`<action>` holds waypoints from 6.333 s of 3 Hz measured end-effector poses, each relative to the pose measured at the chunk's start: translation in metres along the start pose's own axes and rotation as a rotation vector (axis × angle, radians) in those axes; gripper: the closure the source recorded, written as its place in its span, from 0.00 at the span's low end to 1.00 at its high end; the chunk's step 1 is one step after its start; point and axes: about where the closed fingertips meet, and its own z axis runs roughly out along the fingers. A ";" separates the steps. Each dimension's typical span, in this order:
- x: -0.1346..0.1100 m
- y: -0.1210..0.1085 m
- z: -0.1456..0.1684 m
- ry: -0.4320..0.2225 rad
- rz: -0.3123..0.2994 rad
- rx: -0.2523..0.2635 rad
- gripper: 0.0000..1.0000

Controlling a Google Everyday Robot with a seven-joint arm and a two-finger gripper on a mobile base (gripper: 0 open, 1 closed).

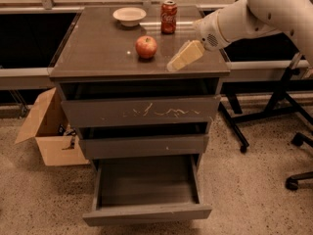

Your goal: Place apple into bottom drawer

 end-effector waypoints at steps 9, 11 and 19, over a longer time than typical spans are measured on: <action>-0.023 -0.052 0.167 -0.172 0.145 -0.079 0.14; -0.030 -0.046 0.169 -0.218 0.146 -0.114 0.61; -0.036 0.225 0.159 -0.254 -0.163 -0.697 1.00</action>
Offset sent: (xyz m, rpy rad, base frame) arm 0.0217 0.0058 -0.0083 0.0474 -0.0196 0.0192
